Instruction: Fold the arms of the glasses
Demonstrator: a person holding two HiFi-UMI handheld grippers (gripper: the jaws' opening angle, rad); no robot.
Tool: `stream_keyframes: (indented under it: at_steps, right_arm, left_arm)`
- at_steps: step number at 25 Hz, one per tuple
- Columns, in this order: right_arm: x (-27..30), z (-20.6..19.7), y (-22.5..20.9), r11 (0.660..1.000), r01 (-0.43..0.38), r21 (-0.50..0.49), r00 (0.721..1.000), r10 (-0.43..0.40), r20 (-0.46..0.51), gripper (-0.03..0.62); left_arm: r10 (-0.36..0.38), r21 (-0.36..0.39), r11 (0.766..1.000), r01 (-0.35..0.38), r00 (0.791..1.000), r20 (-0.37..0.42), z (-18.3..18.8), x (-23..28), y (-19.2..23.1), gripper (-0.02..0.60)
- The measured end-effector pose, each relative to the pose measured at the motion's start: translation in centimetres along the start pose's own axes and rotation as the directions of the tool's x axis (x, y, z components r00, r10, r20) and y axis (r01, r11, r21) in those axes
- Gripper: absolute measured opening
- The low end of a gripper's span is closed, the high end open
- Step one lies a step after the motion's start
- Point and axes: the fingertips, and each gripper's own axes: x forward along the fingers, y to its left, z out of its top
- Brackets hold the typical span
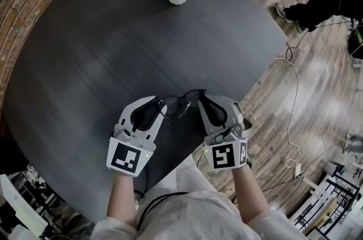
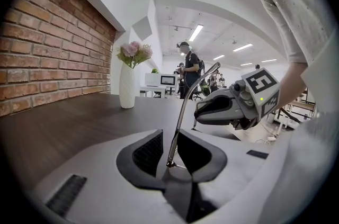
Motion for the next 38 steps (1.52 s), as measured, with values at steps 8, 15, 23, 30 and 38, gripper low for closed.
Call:
stream_keyframes:
  at_steps: [8, 15, 23, 30, 38]
  right_arm:
    - [0.9, 0.0, 1.9, 0.968, -0.057, -0.244, 0.998, 0.045, -0.053, 0.023]
    - [1.4, -0.1, 2.9, 0.928, -0.086, -0.362, 0.995, 0.062, -0.077, 0.023]
    - [1.9, -0.3, 4.0, 0.889, -0.128, -0.440, 0.990, 0.088, -0.109, 0.025]
    - [1.9, -0.2, 4.1, 0.905, -0.128, -0.405, 0.991, 0.097, -0.095, 0.026]
    - [1.3, 0.4, 4.4, 0.957, -0.147, -0.251, 0.989, 0.139, -0.046, 0.093]
  left_arm:
    - [-0.001, -0.012, 1.000, 0.001, 1.000, 0.011, 0.1, -0.4, -0.4, 0.080]
    - [-0.010, 0.012, 1.000, 0.010, 1.000, 0.008, -0.1, -1.0, -0.6, 0.080]
    - [-0.013, 0.003, 1.000, 0.013, 1.000, 0.020, 0.0, -1.2, -0.5, 0.080]
    - [-0.032, 0.006, 0.999, 0.031, 0.999, 0.024, -0.1, -1.5, -0.8, 0.080]
    - [-0.043, 0.024, 0.999, 0.043, 0.999, 0.014, -0.4, -2.5, -1.0, 0.080]
